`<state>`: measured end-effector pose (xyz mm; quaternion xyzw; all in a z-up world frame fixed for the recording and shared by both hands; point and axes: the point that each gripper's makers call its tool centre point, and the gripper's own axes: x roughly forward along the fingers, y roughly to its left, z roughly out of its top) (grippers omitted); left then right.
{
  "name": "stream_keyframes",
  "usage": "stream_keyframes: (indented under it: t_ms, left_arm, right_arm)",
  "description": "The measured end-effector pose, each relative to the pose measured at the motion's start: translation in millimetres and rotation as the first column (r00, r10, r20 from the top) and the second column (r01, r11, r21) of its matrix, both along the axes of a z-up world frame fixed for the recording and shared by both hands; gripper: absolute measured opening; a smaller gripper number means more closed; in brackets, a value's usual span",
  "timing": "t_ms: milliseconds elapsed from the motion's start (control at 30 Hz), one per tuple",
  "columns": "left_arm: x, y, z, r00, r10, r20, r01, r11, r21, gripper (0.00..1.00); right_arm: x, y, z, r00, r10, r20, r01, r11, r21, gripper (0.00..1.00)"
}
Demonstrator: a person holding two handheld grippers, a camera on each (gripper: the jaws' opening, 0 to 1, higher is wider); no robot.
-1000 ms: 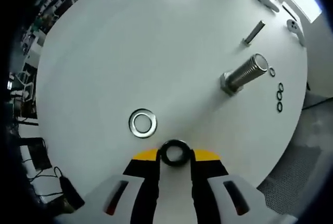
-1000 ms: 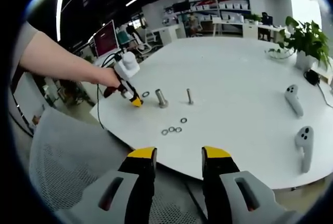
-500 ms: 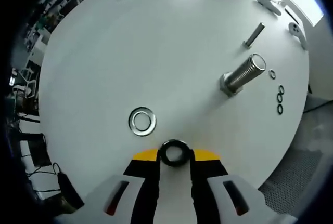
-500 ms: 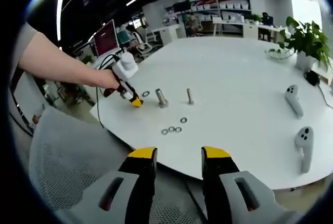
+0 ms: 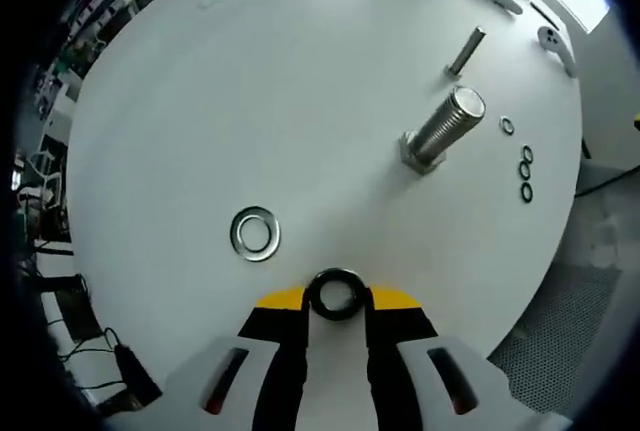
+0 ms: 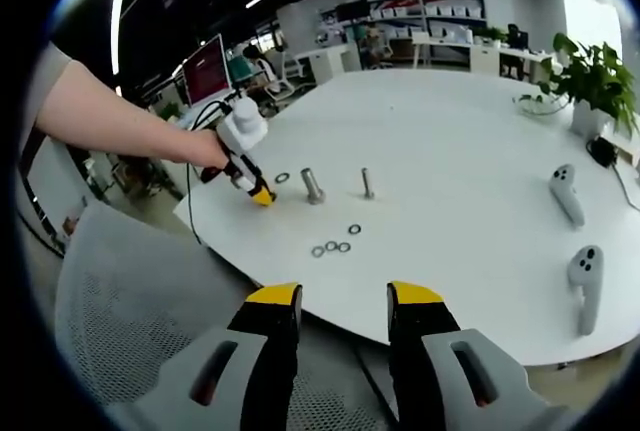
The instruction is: Place the washer onto the threaded stud by aligning its center hole with the stud, sliding it down to the base, and recovering from edge contact or off-axis alignment until the washer reaches the visible bottom stop.
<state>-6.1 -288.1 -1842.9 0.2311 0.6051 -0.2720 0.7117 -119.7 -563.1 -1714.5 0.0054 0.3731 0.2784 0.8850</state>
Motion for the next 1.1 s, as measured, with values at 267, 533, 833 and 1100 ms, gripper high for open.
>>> stream_keyframes:
  t_ms: [267,533,833,1100]
  left_arm:
    - [1.3,0.9,-1.5,0.997,-0.072,0.0,0.072,0.997,0.013,0.19]
    - [14.6,-11.0,11.8,0.993,-0.101,0.052,0.102,0.995,-0.01,0.19]
    - [37.5,-35.4,47.0,0.989,-0.097,0.115,0.108,0.99,-0.092,0.19]
    - [51.1,-64.5,69.3,0.975,-0.161,0.151,0.18,0.977,-0.119,0.19]
  right_arm:
    - [-0.2,0.3,0.1,1.0,0.002,0.001,-0.002,1.0,0.0,0.36]
    - [-0.6,1.8,0.2,1.0,0.012,0.003,-0.012,1.0,0.0,0.36]
    - [-0.9,3.1,0.4,1.0,0.02,0.003,-0.02,1.0,0.003,0.36]
    - [-0.9,3.4,0.3,1.0,0.023,0.003,-0.023,1.0,0.002,0.36]
